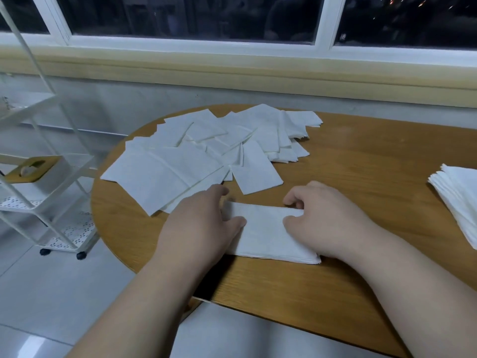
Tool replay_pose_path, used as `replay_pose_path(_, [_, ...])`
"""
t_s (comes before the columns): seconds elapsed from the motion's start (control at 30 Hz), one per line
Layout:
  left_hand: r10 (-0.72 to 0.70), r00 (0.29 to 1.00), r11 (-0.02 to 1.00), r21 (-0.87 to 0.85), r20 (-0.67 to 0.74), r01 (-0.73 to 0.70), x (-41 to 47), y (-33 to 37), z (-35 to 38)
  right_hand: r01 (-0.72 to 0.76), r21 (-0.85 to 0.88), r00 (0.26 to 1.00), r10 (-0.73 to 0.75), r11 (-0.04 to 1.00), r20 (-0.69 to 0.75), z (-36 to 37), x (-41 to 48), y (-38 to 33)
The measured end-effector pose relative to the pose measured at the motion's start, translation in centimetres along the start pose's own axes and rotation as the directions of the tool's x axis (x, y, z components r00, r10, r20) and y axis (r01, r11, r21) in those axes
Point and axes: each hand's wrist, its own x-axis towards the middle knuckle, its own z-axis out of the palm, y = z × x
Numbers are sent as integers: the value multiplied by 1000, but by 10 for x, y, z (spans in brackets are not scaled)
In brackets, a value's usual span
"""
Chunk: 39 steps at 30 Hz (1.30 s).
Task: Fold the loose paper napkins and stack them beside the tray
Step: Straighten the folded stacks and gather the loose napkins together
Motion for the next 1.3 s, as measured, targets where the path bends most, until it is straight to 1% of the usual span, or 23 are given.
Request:
replay_pose_path(0.1, [16, 1000, 999, 31, -23, -16, 0, -1, 1, 8, -90, 994, 2, 996, 106, -9, 3, -11])
replay_pose_path(0.17, [19, 1000, 999, 40, -24, -18, -1, -1, 2, 40, -158, 983, -11, 987, 181, -15, 9, -19])
replay_pose_path(0.27, [18, 1000, 1000, 9, -7, -18, -2, -3, 2, 64, -135, 955, -21, 989, 297, -23, 18, -28])
replay_pose_path(0.33, [27, 999, 998, -60, 17, -26, -3, -6, -2, 113, -103, 947, -76, 988, 311, -26, 22, -28])
replay_pose_path(0.4, [58, 996, 990, -133, 64, -49, -4, -11, -8, 146, -15, 952, -136, 989, 275, -23, 24, -23])
replay_pose_path(0.5, [126, 979, 956, -284, 159, -77, -5, -16, -18, 125, 239, 971, -168, 963, 169, -15, 28, -11])
replay_pose_path(0.6, [146, 963, 886, -464, 226, -25, -4, -22, -26, 140, 442, 980, -188, 886, 65, -13, 31, -1])
replay_pose_path(0.7, [217, 929, 852, -523, 301, -30, -1, -27, -28, 165, 588, 976, -217, 792, 18, -15, 31, 4])
replay_pose_path(0.73, [240, 919, 842, -538, 312, -37, -1, -26, -28, 167, 636, 974, -226, 754, 12, -15, 31, 5])
replay_pose_path(0.8, [247, 922, 814, -581, 298, -30, -1, -22, -26, 165, 723, 966, -258, 670, 18, -14, 31, 8])
replay_pose_path(0.83, [242, 928, 799, -601, 285, -24, 0, -20, -26, 161, 753, 959, -281, 638, 33, -14, 31, 9])
replay_pose_path(0.9, [238, 933, 791, -612, 269, -26, 0, -18, -25, 142, 777, 945, -319, 613, 79, -12, 32, 10])
replay_pose_path(1.0, [225, 932, 799, -601, 285, -9, 2, -17, -25, 128, 768, 933, -339, 628, 121, -9, 35, 7])
replay_pose_path(1.07, [224, 931, 793, -609, 289, -2, 4, -20, -21, 134, 757, 933, -338, 640, 120, -7, 38, 6])
replay_pose_path(1.1, [217, 933, 794, -608, 287, 2, 6, -21, -19, 133, 771, 942, -320, 623, 96, -7, 39, 6])
replay_pose_path(1.13, [211, 935, 796, -606, 283, 4, 6, -21, -17, 124, 794, 963, -266, 595, 49, -7, 42, 7])
replay_pose_path(1.17, [210, 939, 798, -603, 274, -2, 7, -23, -15, 105, 805, 986, -168, 584, -7, -7, 44, 8])
replay_pose_path(1.2, [212, 942, 801, -599, 262, -14, 7, -23, -13, 88, 774, 996, -46, 627, -76, -6, 49, 11])
replay_pose_path(1.23, [217, 943, 802, -597, 252, -25, 6, -23, -13, 57, 688, 987, 64, 724, -149, -5, 54, 13])
replay_pose_path(1.27, [220, 944, 801, -598, 246, -31, 6, -23, -14, 10, 571, 972, 127, 821, -199, -4, 59, 15])
replay_pose_path(1.3, [220, 945, 799, -601, 243, -32, 5, -23, -14, -49, 471, 964, 165, 881, -209, -2, 63, 13])
